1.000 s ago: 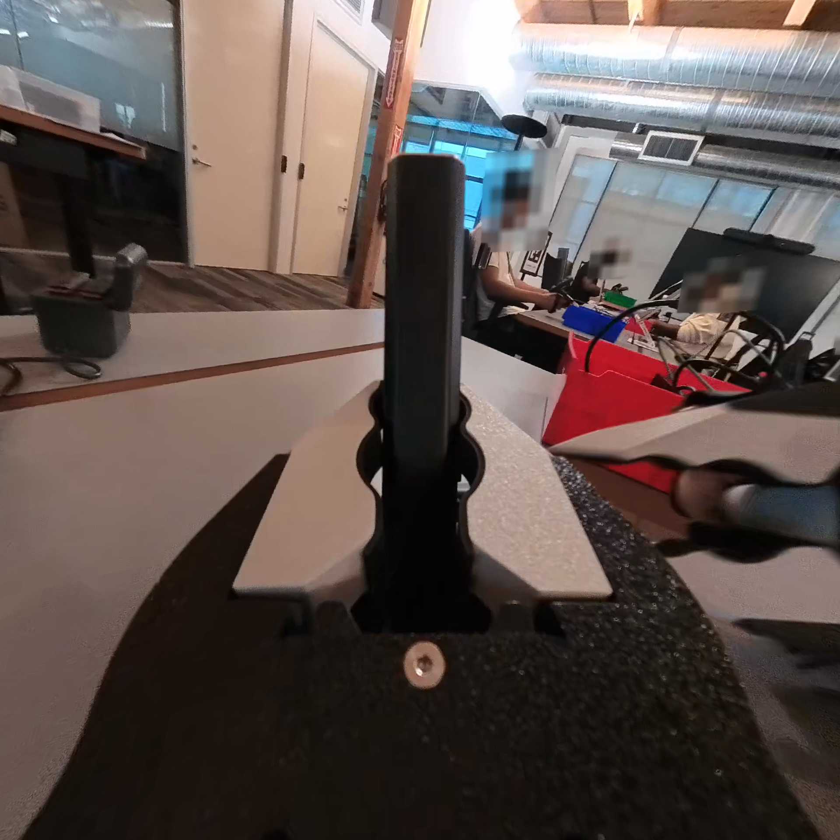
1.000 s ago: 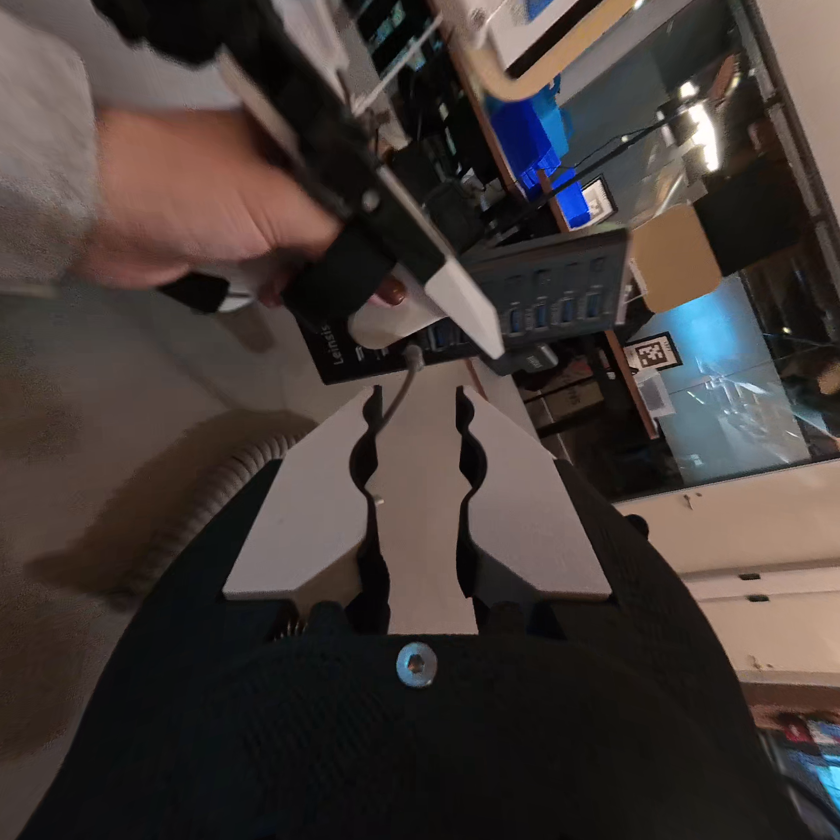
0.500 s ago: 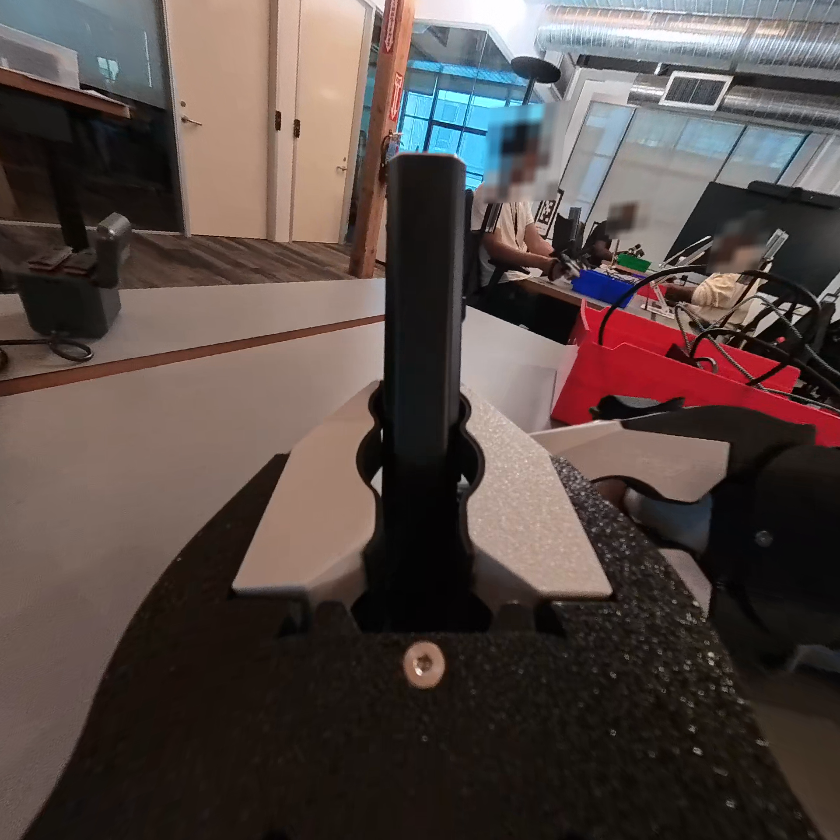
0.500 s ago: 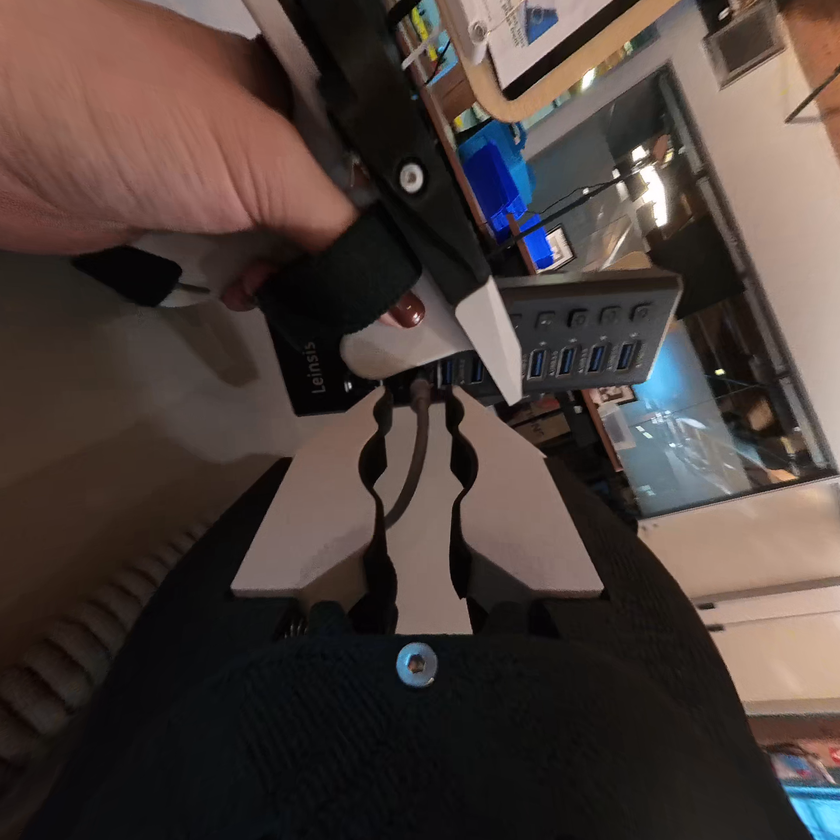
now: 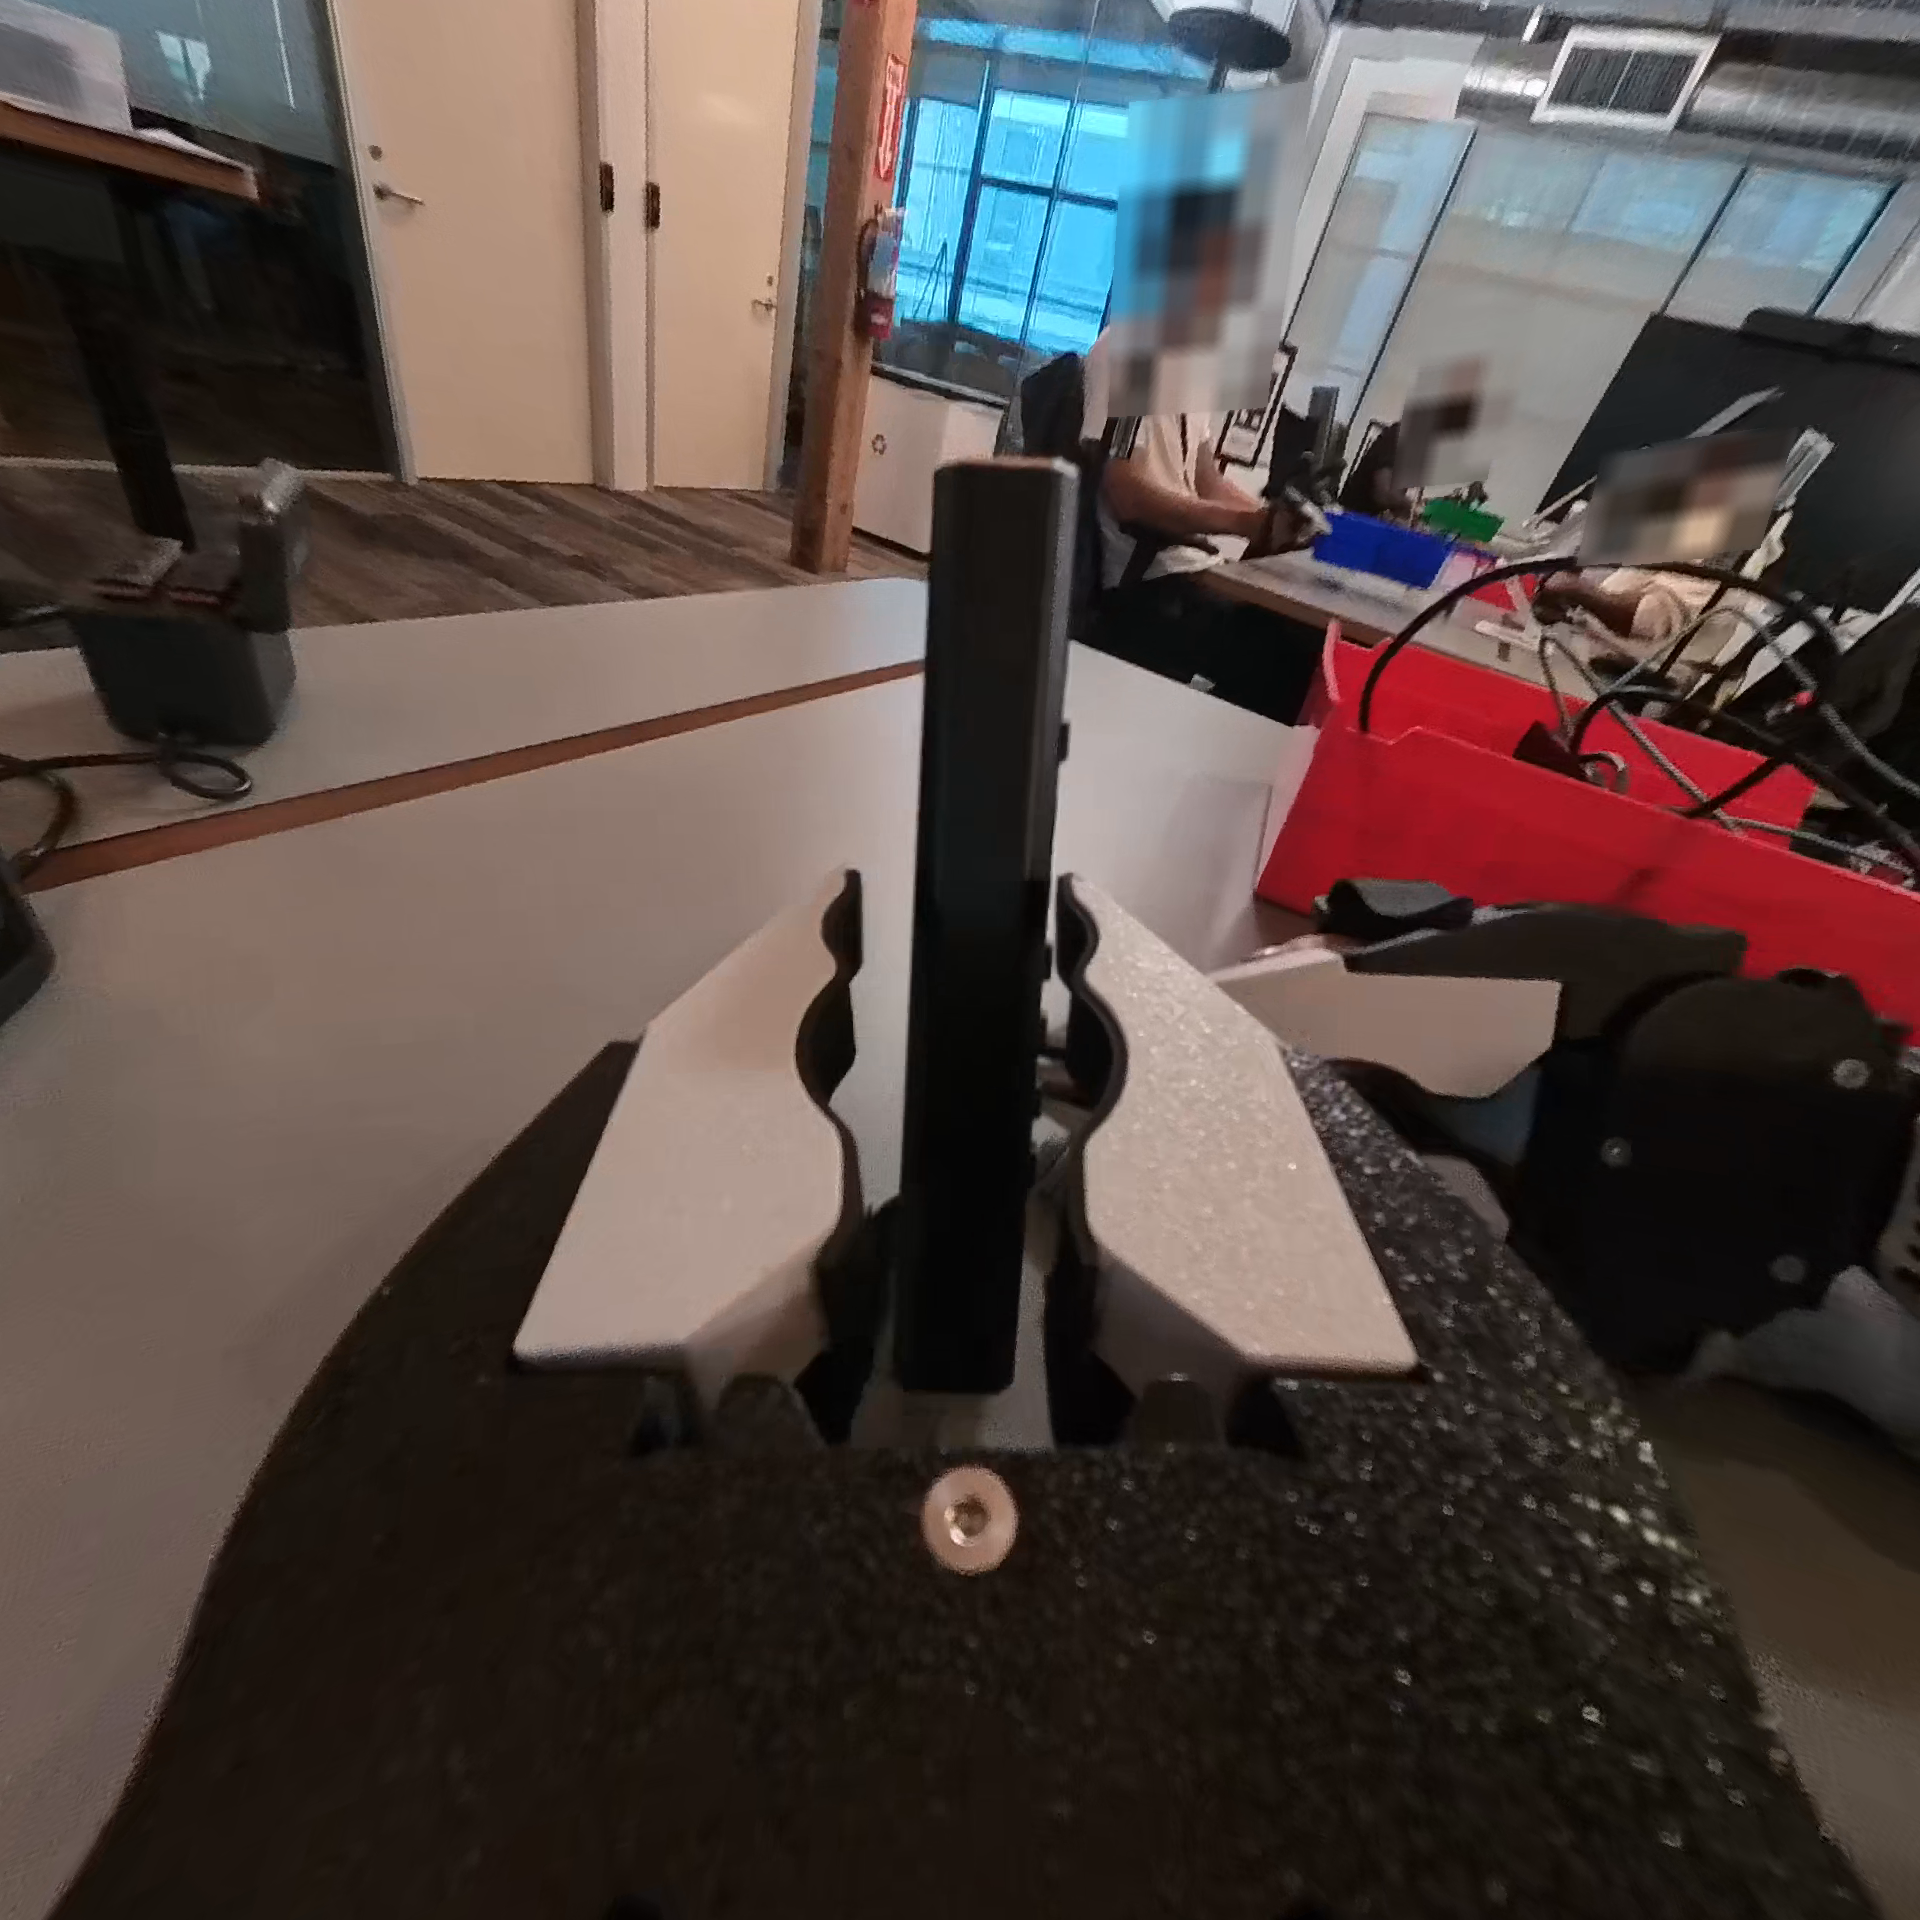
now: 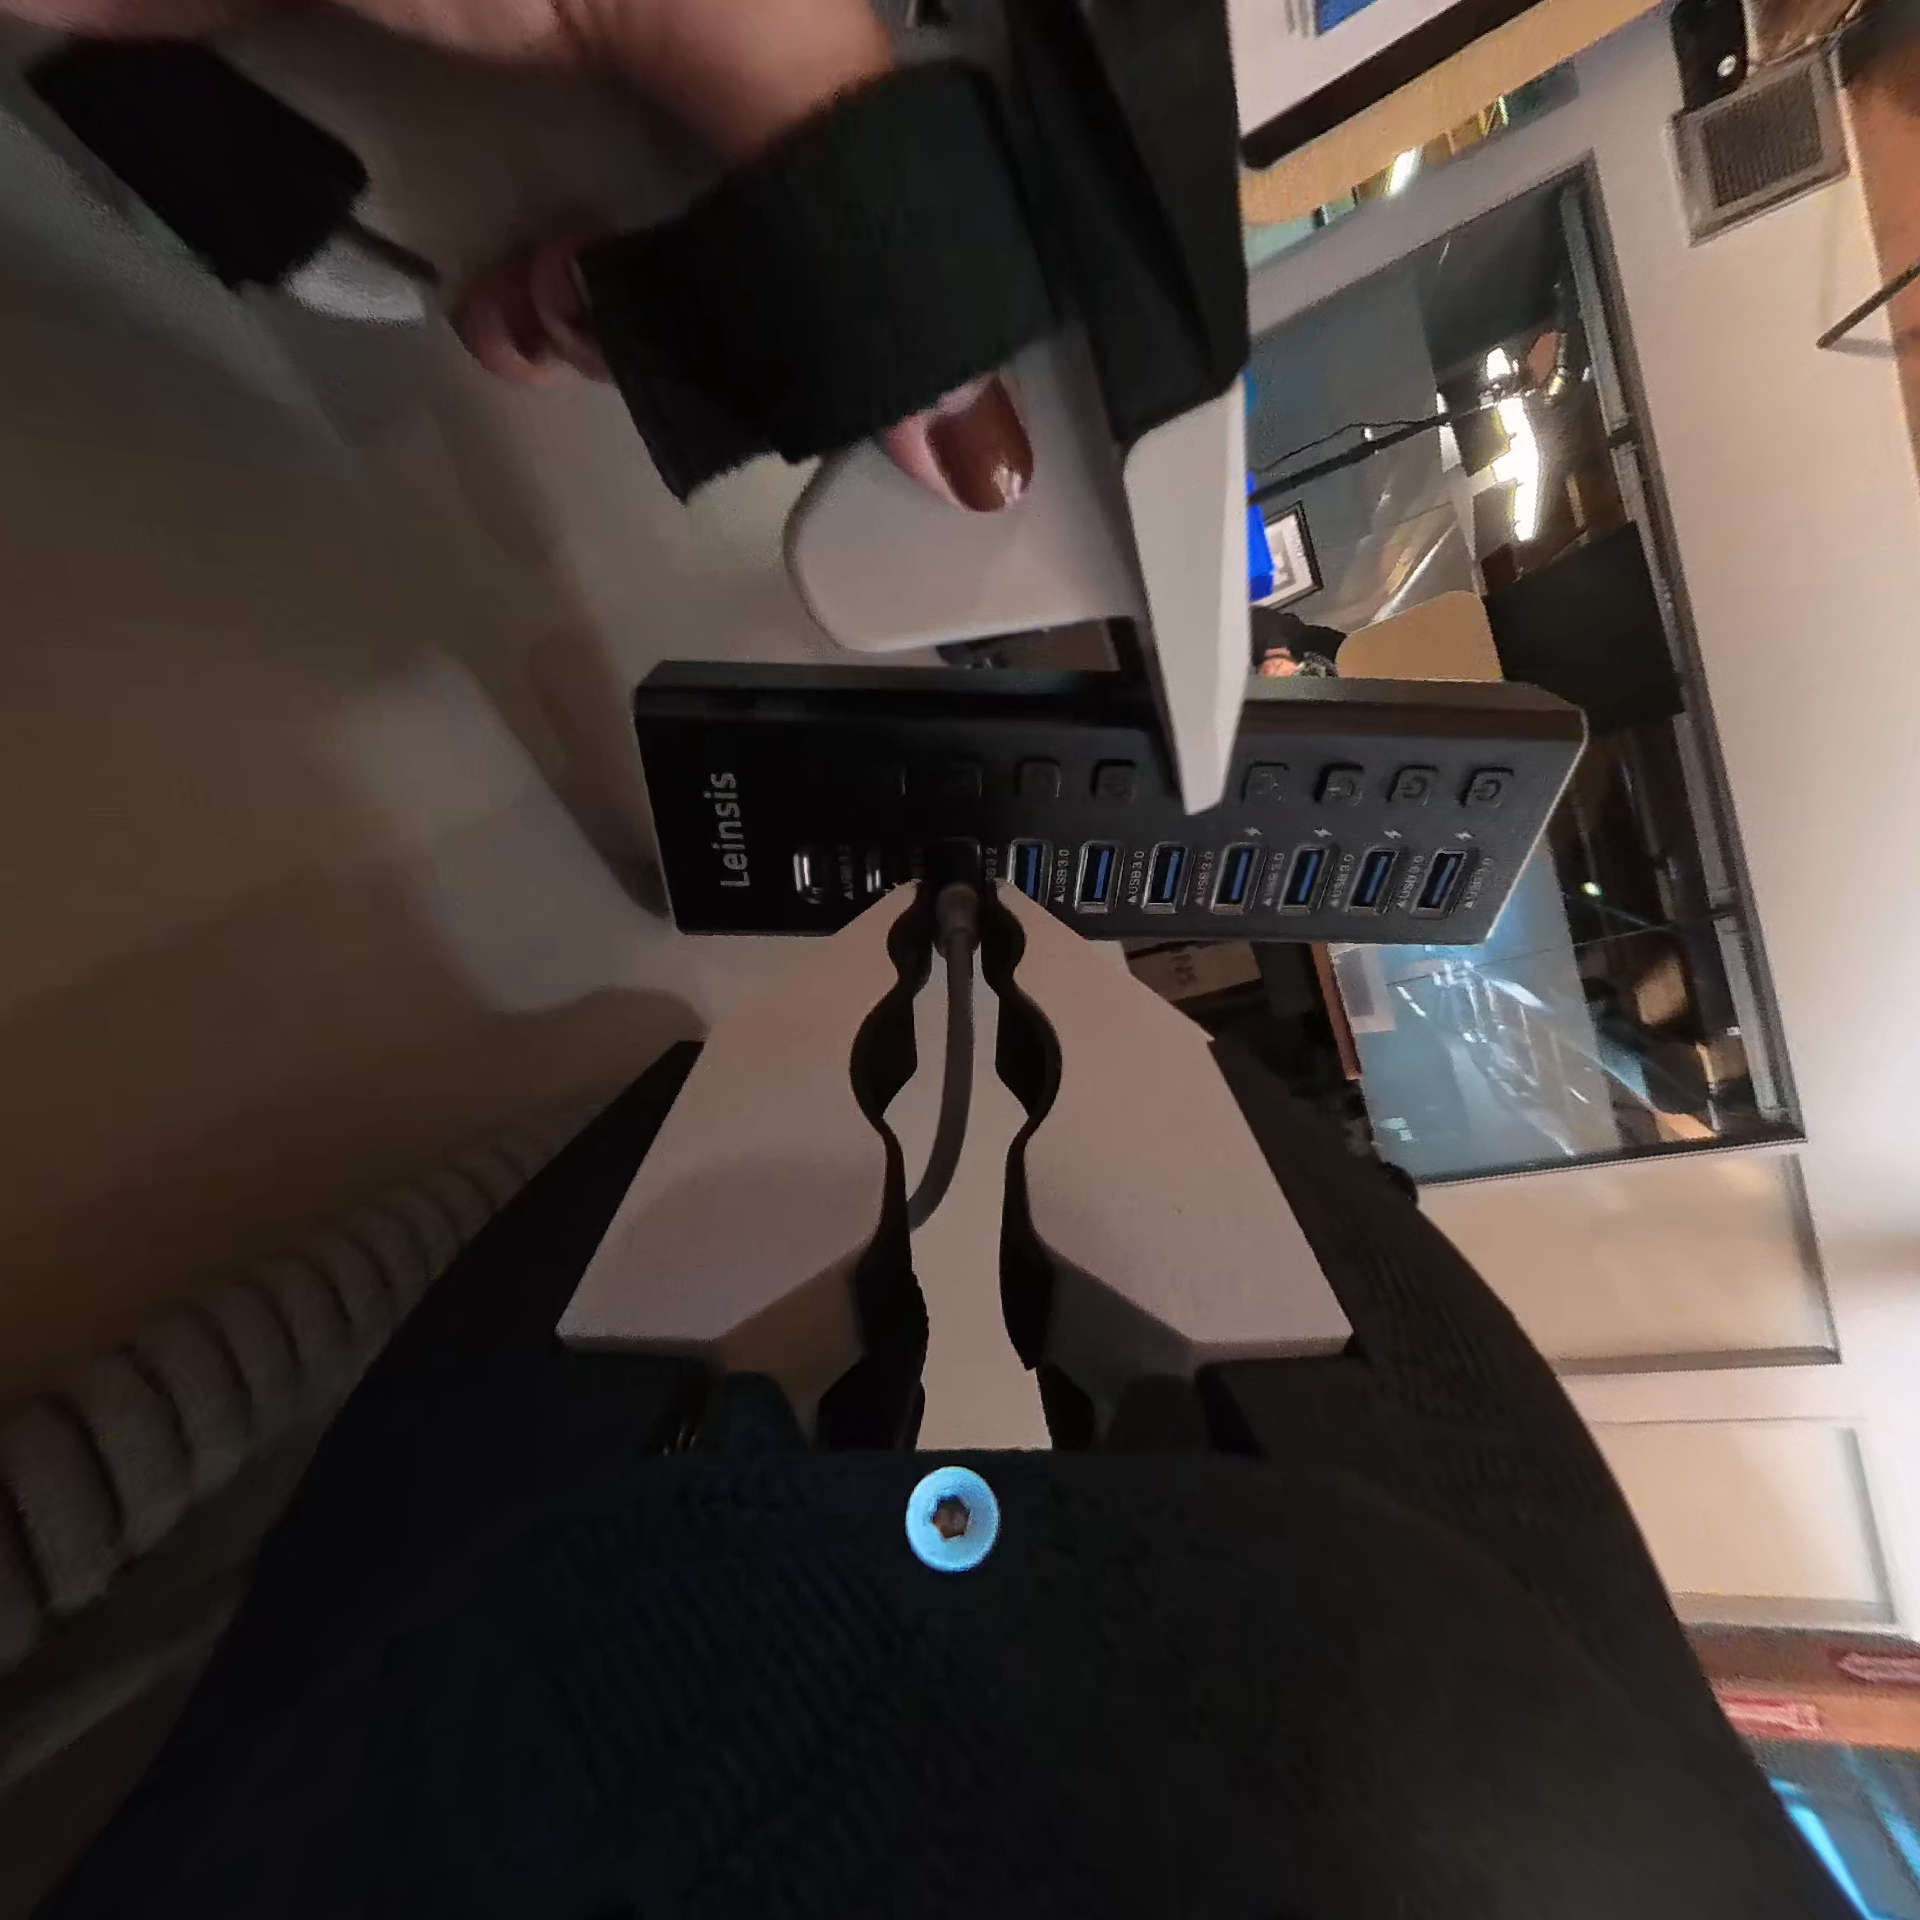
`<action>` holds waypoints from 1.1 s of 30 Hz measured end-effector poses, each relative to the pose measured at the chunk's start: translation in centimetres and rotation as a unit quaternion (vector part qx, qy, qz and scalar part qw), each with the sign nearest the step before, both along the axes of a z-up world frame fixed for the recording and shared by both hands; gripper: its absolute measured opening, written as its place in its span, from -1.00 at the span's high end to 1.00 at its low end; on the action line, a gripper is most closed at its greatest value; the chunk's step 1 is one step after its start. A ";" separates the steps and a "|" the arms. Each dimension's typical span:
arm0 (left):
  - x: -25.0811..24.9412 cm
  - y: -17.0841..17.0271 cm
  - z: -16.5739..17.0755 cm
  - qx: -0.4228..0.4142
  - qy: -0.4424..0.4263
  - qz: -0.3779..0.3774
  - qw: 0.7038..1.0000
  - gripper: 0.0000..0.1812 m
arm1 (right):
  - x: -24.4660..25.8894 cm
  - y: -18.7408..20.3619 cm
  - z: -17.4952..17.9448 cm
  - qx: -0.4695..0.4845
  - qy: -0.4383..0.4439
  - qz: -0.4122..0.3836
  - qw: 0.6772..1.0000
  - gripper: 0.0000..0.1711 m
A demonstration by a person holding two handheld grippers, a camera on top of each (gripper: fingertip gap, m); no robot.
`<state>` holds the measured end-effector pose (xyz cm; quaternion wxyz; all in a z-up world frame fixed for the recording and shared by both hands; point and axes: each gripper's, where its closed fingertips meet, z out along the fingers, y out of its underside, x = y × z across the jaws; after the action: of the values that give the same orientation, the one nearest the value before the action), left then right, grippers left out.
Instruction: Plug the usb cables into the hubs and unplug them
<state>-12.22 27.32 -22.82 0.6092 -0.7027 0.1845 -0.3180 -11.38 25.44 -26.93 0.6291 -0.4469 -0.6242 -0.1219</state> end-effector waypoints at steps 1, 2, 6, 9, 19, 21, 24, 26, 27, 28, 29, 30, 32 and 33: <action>0.0 0.0 -0.4 -0.007 0.010 -0.003 1.000 0.57 | 0.1 0.1 0.0 0.010 -0.005 -0.002 1.000 0.92; 0.3 -0.1 -0.8 -0.013 0.021 -0.011 1.000 0.52 | 0.2 0.2 0.0 0.020 -0.011 -0.002 1.000 0.91; 1.2 -0.3 -1.9 -0.032 0.060 -0.033 0.997 0.49 | -0.2 -0.4 0.1 0.054 -0.033 0.010 0.998 0.92; 2.0 -0.6 -2.8 -0.055 0.071 -0.056 0.994 0.62 | -0.7 -1.0 0.0 0.086 -0.053 0.019 0.995 0.92; 1.9 -0.3 -3.1 -0.034 0.093 -0.029 0.995 0.70 | -0.1 -1.2 0.1 0.012 -0.035 0.032 0.999 0.91; 2.1 -0.2 -3.1 -0.041 0.083 -0.031 0.995 0.69 | 0.1 -1.2 0.1 -0.018 -0.022 0.036 0.999 0.90; 2.4 -0.2 -3.1 -0.034 0.100 -0.021 0.994 0.69 | 0.5 -1.2 0.1 0.093 -0.102 -0.006 0.990 0.92; 2.6 -0.1 -3.1 -0.037 0.091 -0.017 0.995 0.70 | 0.8 -1.4 0.1 0.116 -0.122 -0.031 0.985 0.92; 2.7 -0.1 -3.1 -0.040 0.091 -0.018 0.995 0.69 | 0.9 -1.4 0.1 0.119 -0.124 -0.035 0.984 0.93; 2.8 -0.1 -3.1 -0.039 0.096 -0.015 0.994 0.69 | 1.1 -1.3 0.2 0.117 -0.125 -0.037 0.985 0.92; 3.0 -0.1 -3.2 -0.041 0.097 -0.013 0.994 0.69 | 1.3 -1.3 0.1 0.113 -0.122 -0.038 0.985 0.92; 3.1 0.0 -3.2 -0.044 0.093 -0.014 0.995 0.69 | 1.4 -1.3 0.2 0.103 -0.114 -0.031 0.988 0.92; 0.6 0.9 -3.3 -0.052 0.102 0.039 0.993 0.70 | 2.5 -1.3 1.8 0.057 -0.038 -0.021 0.997 0.93; -0.9 1.0 -3.1 -0.063 0.084 0.051 0.993 0.70 | 4.0 -0.5 2.9 0.033 -0.002 -0.039 0.999 0.92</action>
<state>-13.07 28.33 -25.96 0.5617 -0.7723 0.1780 -0.2375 -7.40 24.90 -23.99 0.6373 -0.4493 -0.6032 -0.1676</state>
